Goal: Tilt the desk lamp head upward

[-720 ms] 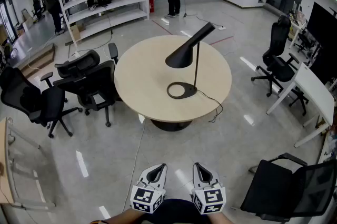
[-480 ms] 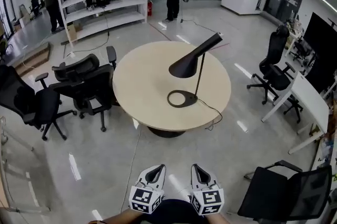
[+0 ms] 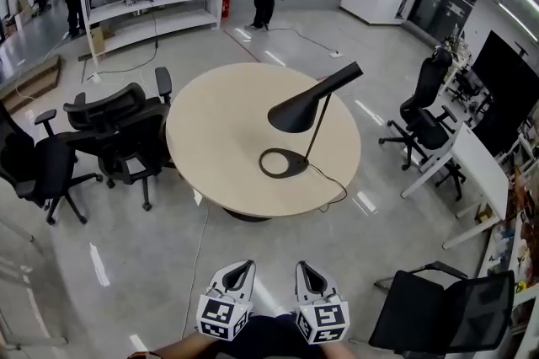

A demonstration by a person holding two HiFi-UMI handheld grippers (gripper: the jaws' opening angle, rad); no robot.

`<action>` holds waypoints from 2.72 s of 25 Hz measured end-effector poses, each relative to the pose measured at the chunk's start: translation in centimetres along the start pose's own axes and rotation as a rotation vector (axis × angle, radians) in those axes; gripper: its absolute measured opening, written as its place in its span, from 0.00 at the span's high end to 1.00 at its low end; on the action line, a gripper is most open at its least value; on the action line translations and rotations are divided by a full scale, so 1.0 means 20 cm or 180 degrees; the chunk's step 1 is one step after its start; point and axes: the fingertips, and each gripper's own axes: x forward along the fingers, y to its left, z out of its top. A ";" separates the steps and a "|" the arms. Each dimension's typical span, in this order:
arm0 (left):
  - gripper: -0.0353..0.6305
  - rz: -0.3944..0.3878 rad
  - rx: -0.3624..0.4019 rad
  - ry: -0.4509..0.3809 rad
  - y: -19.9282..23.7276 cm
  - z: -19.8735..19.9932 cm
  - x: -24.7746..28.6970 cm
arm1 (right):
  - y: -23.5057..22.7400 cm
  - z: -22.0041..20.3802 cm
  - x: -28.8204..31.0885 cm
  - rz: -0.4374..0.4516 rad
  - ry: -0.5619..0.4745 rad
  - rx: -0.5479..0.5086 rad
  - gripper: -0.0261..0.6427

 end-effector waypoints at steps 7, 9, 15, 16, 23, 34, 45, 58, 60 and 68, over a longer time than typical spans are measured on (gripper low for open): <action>0.88 -0.0006 0.0005 -0.0002 0.06 0.03 0.20 | -0.12 -0.01 0.18 0.0035 0.0004 0.0067 0.95; 0.88 0.0038 0.0016 0.0013 0.06 0.06 0.27 | -0.19 0.02 0.24 0.0084 -0.0012 0.0108 0.95; 0.88 0.0265 0.0085 -0.0015 0.03 0.22 0.57 | -0.48 0.17 0.42 0.0302 -0.0152 0.0078 0.95; 0.88 0.0305 0.0091 -0.0035 0.02 0.24 0.63 | -0.53 0.19 0.45 0.0345 -0.0171 0.0072 0.95; 0.88 0.0509 0.0102 -0.0020 -0.08 0.30 0.98 | -0.88 0.24 0.61 0.0597 -0.0256 0.0057 0.95; 0.88 0.0579 0.0162 0.0062 0.00 0.37 1.31 | -1.12 0.25 0.89 0.0648 -0.0151 0.0054 0.95; 0.88 0.0203 -0.0241 -0.0194 0.55 0.73 1.62 | -1.12 0.77 1.22 0.0344 -0.0473 -0.0248 0.95; 0.78 -0.0174 -0.0665 -0.0276 1.06 0.92 1.63 | -1.04 1.57 1.38 -0.0042 -0.1045 -0.0798 0.94; 0.74 -0.0236 -0.0792 -0.0260 1.10 0.92 1.65 | -1.06 1.66 1.40 -0.0082 -0.1124 -0.0852 0.94; 0.61 -0.0405 -0.1120 -0.0227 1.08 0.89 1.78 | -1.29 2.00 1.43 -0.0230 -0.1461 -0.1041 0.94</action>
